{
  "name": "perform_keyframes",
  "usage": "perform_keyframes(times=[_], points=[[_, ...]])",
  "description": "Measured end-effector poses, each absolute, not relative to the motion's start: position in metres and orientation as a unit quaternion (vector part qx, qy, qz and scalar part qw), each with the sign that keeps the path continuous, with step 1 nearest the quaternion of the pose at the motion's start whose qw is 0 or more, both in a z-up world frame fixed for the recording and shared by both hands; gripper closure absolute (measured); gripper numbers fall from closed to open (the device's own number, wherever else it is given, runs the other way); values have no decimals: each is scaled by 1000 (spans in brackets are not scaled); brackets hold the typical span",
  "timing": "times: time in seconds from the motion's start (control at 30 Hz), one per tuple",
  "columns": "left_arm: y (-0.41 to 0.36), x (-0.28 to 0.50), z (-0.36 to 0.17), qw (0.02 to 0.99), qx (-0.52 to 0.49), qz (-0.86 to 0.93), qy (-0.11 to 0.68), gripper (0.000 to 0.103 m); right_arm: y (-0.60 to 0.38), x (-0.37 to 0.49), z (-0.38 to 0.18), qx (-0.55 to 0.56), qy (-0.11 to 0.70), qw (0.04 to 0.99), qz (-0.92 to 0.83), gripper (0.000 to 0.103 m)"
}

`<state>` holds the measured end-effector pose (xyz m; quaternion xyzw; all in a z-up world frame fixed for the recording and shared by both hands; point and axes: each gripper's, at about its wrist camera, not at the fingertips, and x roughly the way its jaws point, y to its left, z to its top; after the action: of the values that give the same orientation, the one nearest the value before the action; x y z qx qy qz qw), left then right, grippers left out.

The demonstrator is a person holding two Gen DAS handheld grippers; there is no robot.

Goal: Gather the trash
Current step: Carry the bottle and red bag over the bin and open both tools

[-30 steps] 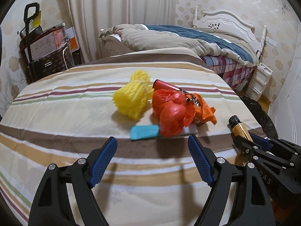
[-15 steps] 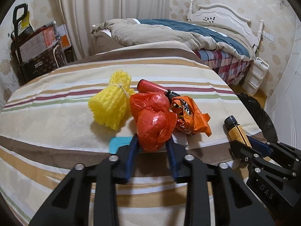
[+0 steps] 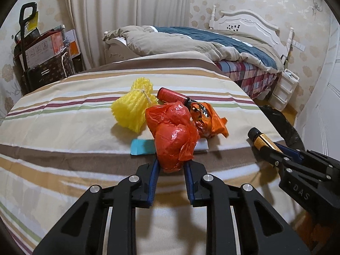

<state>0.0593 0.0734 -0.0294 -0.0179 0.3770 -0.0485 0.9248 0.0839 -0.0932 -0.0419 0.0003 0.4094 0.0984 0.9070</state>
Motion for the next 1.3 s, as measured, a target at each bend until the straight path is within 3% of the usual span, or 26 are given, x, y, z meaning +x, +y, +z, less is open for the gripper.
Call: perform_keyframes(times=[0.3, 0.43, 0.53, 0.93, 1.3], points=[[74, 47, -27, 926, -12, -48, 373, 80, -91, 81, -46, 2, 427, 898, 106, 79], [78, 44, -26, 928, -16, -45, 370, 80, -89, 85, -47, 3, 432, 896, 105, 74], [81, 42, -24, 929, -20, -44, 367, 80, -86, 86, -50, -6, 431, 896, 102, 80], [67, 35, -8, 935, -25, -67, 347, 80, -102, 76, -35, 6, 405, 910, 93, 80], [8, 53, 9, 936, -2, -129, 327, 80, -162, 76, -8, 27, 365, 930, 39, 80]])
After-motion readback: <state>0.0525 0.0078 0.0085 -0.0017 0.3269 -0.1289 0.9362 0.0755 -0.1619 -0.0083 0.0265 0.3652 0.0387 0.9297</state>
